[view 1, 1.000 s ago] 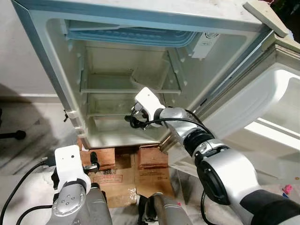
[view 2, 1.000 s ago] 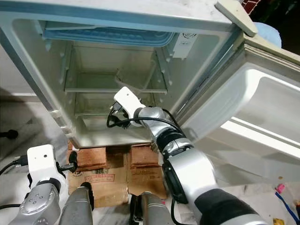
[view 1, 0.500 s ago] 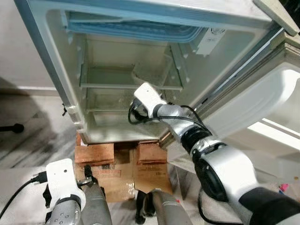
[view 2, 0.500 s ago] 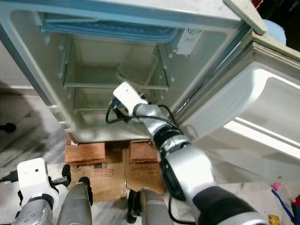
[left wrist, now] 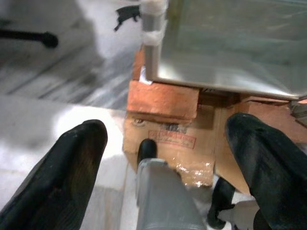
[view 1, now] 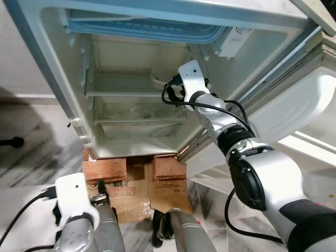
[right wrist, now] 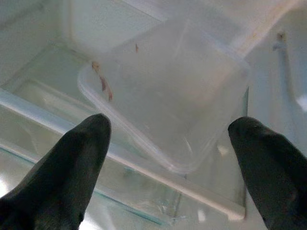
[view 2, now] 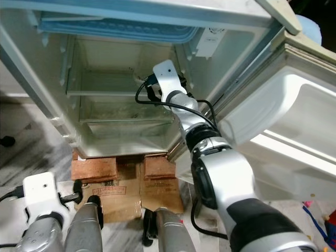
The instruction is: Restocking fridge
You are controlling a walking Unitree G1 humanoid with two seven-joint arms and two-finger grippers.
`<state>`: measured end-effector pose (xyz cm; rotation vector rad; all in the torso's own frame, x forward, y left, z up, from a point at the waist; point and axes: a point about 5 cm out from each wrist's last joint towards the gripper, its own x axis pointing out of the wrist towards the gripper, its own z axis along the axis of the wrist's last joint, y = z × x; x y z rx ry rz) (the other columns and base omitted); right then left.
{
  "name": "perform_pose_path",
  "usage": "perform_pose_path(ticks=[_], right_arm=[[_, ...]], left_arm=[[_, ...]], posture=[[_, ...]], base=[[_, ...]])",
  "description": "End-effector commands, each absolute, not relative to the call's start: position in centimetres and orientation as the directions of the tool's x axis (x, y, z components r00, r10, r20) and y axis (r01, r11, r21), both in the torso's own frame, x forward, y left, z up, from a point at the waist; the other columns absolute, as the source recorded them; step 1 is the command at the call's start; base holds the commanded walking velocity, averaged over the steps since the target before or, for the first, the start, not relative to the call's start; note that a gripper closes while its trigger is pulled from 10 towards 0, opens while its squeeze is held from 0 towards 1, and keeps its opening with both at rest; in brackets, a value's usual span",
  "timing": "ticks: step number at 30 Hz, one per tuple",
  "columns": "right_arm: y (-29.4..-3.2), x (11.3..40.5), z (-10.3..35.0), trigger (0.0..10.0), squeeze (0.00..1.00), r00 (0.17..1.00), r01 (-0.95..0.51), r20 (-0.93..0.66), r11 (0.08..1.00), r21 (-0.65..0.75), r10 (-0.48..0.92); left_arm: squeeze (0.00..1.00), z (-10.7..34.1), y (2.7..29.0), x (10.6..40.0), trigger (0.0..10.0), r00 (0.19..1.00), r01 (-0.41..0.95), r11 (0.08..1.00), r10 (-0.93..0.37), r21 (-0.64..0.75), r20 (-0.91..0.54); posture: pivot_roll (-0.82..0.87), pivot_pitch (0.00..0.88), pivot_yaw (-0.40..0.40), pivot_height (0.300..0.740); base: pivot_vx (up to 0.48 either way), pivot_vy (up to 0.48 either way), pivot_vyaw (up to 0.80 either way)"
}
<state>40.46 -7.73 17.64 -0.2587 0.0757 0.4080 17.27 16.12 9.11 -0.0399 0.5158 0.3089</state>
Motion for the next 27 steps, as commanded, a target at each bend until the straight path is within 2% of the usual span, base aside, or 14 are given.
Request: perform_pose_path(ticks=[1, 3, 6, 7, 9, 11, 15, 17, 22, 27], right_arm=[[-8.7, 40.4, 17.1, 10.0, 0.00, 0.916, -0.400, -0.126, 0.893, -0.204, 0.381], [-9.5, 40.1, 16.6, 10.0, 0.00, 0.903, -0.428, -0.122, 0.887, -0.175, 0.412], [-9.9, 39.9, 16.2, 10.0, 0.00, 0.896, -0.442, -0.118, 0.886, -0.143, 0.428], [-10.8, 38.8, 14.5, 10.0, 0.00, 0.873, -0.487, -0.083, 0.869, -0.088, 0.481], [-11.3, 37.1, 12.7, 10.0, 0.00, 0.849, -0.528, -0.052, 0.846, -0.077, 0.525], [-11.1, 36.7, 12.3, 10.0, 0.00, 0.840, -0.542, -0.051, 0.837, -0.077, 0.540], [-11.6, 33.6, 10.3, 10.0, 0.00, 0.842, -0.536, -0.032, 0.843, 0.049, 0.538], [-12.1, 31.2, 9.3, 10.0, 0.00, 0.856, -0.513, -0.028, 0.854, 0.093, 0.517], [-13.1, 29.2, 9.2, 10.0, 0.00, 0.889, -0.450, -0.013, 0.878, 0.164, 0.458], [-14.5, 27.7, 9.5, 10.0, 0.00, 0.914, -0.393, -0.045, 0.906, 0.157, 0.404]], left_arm=[[0.00, 9.2, 15.0, 17.6, 10.0, 0.832, -0.309, 0.950, 0.253, -0.034, -0.493], [0.00, 9.1, 15.0, 19.5, 10.0, 0.854, -0.285, 0.958, 0.233, -0.043, -0.465], [0.00, 9.2, 14.9, 20.4, 10.0, 0.864, -0.273, 0.961, 0.223, -0.048, -0.451], [0.00, 9.8, 14.5, 22.2, 10.0, 0.900, -0.221, 0.974, 0.185, -0.047, -0.394], [0.00, 9.9, 14.2, 23.5, 10.0, 0.922, -0.180, 0.982, 0.151, -0.049, -0.355], [0.00, 9.9, 14.3, 24.2, 10.0, 0.926, -0.172, 0.984, 0.143, -0.052, -0.349], [0.00, 10.0, 13.8, 24.6, 10.0, 0.943, -0.115, 0.993, 0.097, -0.036, -0.317], [0.00, 10.4, 13.6, 24.8, 10.0, 0.962, -0.067, 0.996, 0.082, 0.065, -0.262], [0.00, 10.8, 13.7, 25.3, 10.0, 0.969, -0.059, 0.996, 0.073, 0.069, -0.235], [0.00, 10.2, 14.0, 25.5, 10.0, 0.968, -0.050, 0.996, 0.066, 0.073, -0.241]], posture=[[0.22, 0.182, -0.224, 0.740], [0.18, 0.109, -0.205, 0.740], [0.18, 0.101, -0.202, 0.740], [0.14, 0.038, -0.181, 0.740], [0.12, 0.000, -0.171, 0.740], [0.11, 0.000, -0.165, 0.740], [0.09, 0.000, -0.145, 0.740], [0.08, 0.000, -0.132, 0.740], [0.06, 0.000, -0.091, 0.740], [0.05, 0.000, -0.065, 0.740]], base=[[0.000, 0.000, 0.00], [0.000, 0.000, 0.00], [0.000, 0.000, 0.00], [0.000, 0.000, 0.00], [0.000, 0.000, 0.00], [0.000, 0.000, 0.00], [0.000, 0.000, 0.00], [0.000, 0.000, 0.00], [-0.105, 0.000, 0.00], [-0.328, 0.000, 0.00]])
